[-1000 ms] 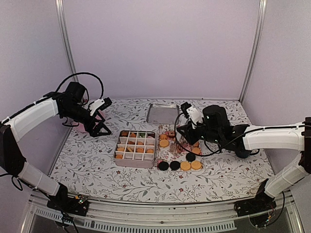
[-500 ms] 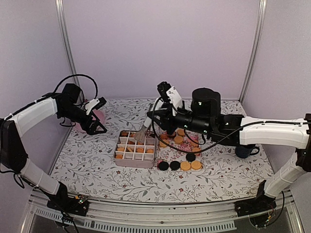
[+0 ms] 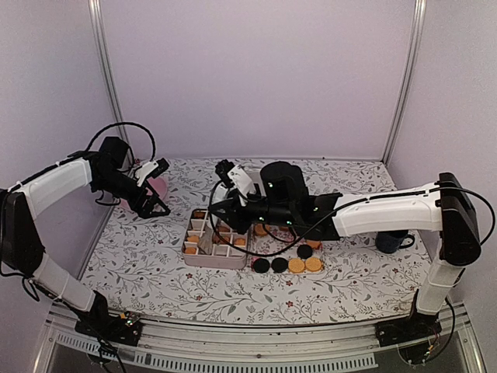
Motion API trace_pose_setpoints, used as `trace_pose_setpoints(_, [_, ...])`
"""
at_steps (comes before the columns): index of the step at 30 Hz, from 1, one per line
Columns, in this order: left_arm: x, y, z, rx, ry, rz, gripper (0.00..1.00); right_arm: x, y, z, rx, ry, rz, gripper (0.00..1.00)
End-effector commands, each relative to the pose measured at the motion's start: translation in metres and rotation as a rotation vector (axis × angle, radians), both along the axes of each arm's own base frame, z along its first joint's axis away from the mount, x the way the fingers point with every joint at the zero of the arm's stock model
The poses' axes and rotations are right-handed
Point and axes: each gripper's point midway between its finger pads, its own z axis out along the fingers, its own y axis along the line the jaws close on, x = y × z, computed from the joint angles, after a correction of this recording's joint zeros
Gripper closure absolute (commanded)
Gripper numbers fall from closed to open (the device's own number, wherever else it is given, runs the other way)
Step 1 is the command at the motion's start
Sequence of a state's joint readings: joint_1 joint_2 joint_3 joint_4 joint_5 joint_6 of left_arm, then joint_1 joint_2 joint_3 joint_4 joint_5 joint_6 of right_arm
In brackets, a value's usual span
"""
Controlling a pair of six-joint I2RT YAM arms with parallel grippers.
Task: Pack the cookies
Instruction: Place the fake cookies in the empty pocket of the box.
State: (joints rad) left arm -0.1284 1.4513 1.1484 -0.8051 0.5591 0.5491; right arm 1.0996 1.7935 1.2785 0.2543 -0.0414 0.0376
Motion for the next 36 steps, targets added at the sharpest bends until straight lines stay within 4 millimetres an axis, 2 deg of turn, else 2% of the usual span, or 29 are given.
trace_pose_setpoints(1, [-0.001,0.0,0.004,-0.021,-0.015,-0.008,0.01,-0.003,0.012,0.039,0.118,-0.033,0.025,0.78])
trace_pose_setpoints(4, [-0.002,0.0,0.002,-0.021,-0.008,-0.012,0.01,-0.006,0.013,0.035,0.111,-0.021,0.042,0.69])
trace_pose_setpoints(8, [-0.003,-0.001,0.002,-0.027,-0.007,-0.017,0.01,-0.008,0.012,0.031,0.102,-0.011,0.049,0.64])
trace_pose_setpoints(17, [-0.005,-0.003,0.004,-0.037,-0.002,-0.026,0.01,-0.008,0.009,0.034,0.1,-0.022,0.045,0.61])
trace_pose_setpoints(23, [-0.008,-0.005,0.002,-0.043,0.013,-0.042,0.01,0.001,-0.001,0.049,0.123,-0.047,-0.019,0.67])
trace_pose_setpoints(27, [-0.007,-0.004,0.002,-0.036,0.01,-0.039,0.01,0.013,-0.024,0.068,0.131,-0.096,-0.081,0.68])
trace_pose_setpoints(30, [-0.007,-0.005,0.003,-0.036,0.005,-0.039,0.01,0.027,-0.053,0.077,0.135,-0.109,-0.141,0.68])
trace_pose_setpoints(36, [-0.007,-0.004,0.006,-0.036,-0.002,-0.039,0.01,0.057,-0.132,0.077,0.111,-0.132,-0.324,0.69])
